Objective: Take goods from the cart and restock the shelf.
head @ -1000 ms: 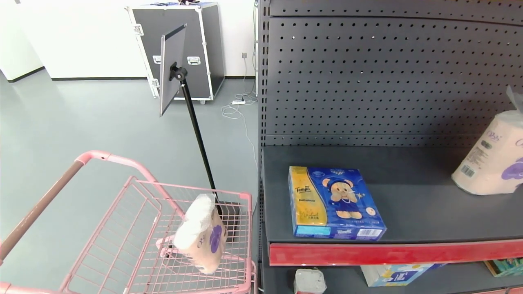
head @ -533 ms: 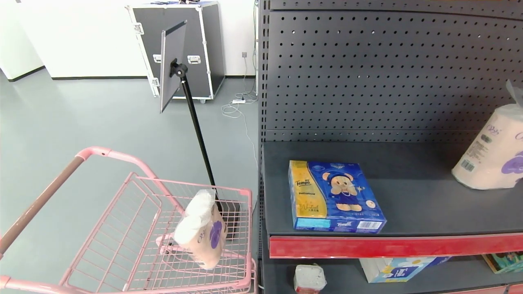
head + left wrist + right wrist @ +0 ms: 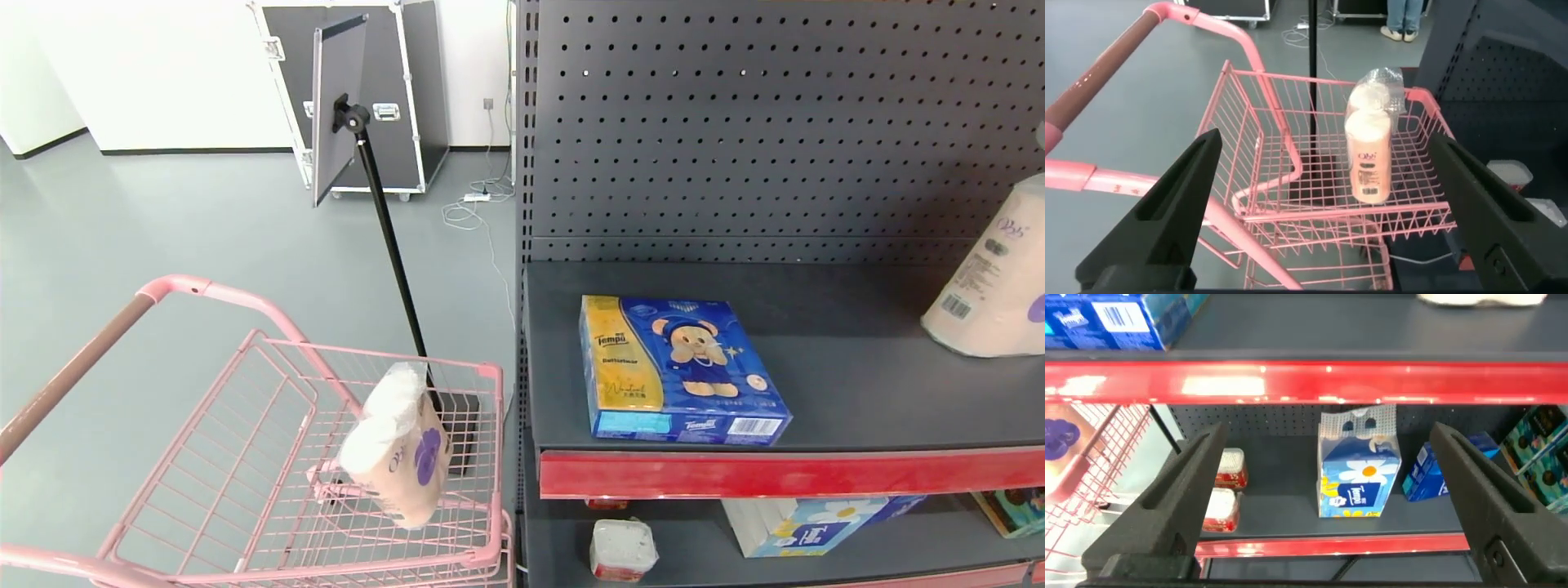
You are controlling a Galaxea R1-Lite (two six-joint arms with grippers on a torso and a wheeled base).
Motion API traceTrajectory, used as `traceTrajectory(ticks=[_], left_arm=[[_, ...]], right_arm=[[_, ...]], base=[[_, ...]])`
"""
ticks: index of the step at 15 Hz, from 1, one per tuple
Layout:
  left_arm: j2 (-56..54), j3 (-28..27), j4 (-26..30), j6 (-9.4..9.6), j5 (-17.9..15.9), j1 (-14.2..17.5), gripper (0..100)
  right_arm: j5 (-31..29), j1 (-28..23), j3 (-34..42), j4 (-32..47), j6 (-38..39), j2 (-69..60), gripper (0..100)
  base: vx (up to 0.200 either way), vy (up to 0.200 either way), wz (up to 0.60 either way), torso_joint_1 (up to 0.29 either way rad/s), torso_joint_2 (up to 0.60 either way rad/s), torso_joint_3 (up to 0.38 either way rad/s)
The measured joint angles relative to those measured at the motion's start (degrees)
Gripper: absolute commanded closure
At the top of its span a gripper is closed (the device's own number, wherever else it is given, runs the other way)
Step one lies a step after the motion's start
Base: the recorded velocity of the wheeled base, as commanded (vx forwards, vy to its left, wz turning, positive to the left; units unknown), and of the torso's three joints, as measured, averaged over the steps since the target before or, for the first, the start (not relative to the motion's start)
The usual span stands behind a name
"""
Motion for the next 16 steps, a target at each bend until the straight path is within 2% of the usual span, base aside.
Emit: traceTrajectory(ticks=[6, 16], left_arm=[[0.0, 0.0, 0.0, 0.10, 0.0, 0.0, 0], [0.0, 0.0, 0.0, 0.17, -0.1, 0.0, 0]], right_arm=[[0.0, 0.0, 0.0, 0.0, -0.1, 0.0, 0], [-0.1, 0.0, 0.0, 0.0, -0.2, 0.0, 0]], base=[[0.000, 0.000, 0.00, -0.149, 0.40, 0.242], [0.000, 0.000, 0.00, -0.166, 0.53, 0.364]])
